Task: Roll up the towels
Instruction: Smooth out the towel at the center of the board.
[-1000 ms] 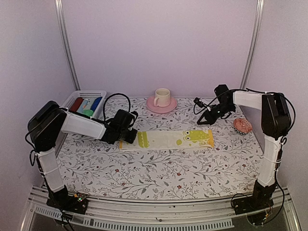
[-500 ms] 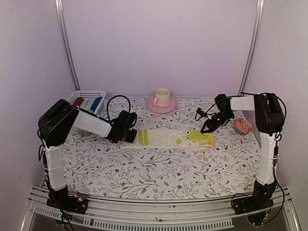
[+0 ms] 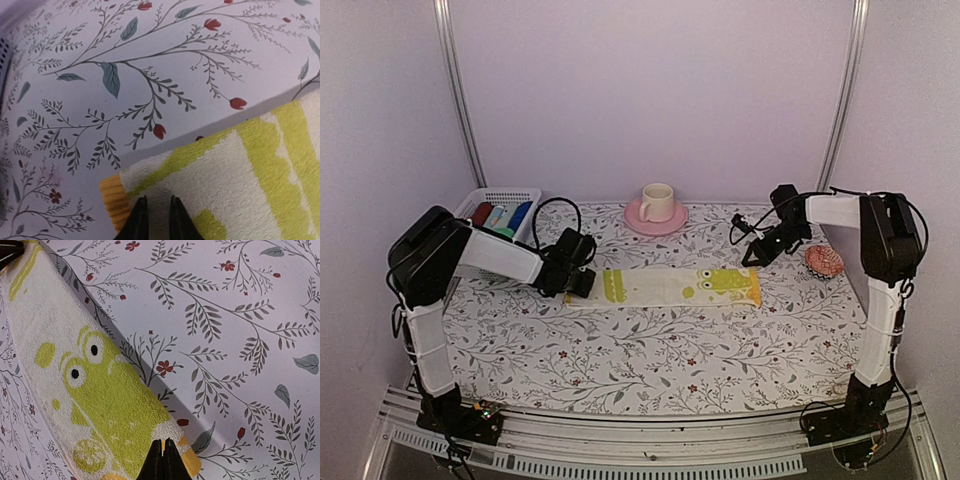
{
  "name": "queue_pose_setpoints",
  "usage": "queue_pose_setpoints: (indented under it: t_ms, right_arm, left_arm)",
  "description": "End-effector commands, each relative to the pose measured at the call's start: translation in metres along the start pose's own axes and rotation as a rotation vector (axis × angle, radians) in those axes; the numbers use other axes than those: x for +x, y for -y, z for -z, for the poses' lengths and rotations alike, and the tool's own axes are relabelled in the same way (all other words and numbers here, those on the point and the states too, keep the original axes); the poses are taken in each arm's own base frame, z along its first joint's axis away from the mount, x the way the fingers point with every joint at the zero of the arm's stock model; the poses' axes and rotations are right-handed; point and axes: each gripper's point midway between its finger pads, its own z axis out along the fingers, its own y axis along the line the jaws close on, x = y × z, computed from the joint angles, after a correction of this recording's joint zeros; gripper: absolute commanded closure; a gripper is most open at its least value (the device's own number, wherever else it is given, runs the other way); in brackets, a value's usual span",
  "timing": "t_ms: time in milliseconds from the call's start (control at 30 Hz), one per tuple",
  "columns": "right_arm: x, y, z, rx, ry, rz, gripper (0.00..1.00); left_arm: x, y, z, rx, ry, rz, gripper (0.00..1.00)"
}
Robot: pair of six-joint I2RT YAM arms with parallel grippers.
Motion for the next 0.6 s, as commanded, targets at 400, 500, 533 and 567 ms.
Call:
queue_pose_setpoints:
  t_ms: [400, 500, 533, 567]
  right_arm:
    - [0.034, -0.077, 0.034, -0.201, -0.064, 0.16, 0.97]
    - [0.049, -0.077, 0.025, -0.198, -0.097, 0.154, 0.97]
    - [0.052, -0.074, 0.022, -0.187, -0.108, 0.144, 0.97]
    - [0.054, -0.071, 0.019, -0.176, -0.117, 0.134, 0.97]
  left_arm:
    - [-0.047, 0.016, 0.064, 0.088, 0.116, 0.003, 0.72]
    - [-0.024, 0.032, 0.062, 0.138, 0.074, -0.008, 0.77]
    - [-0.016, 0.035, 0.06, 0.149, 0.055, -0.012, 0.79]
    - [-0.007, 0.036, 0.057, 0.151, 0.035, -0.015, 0.81]
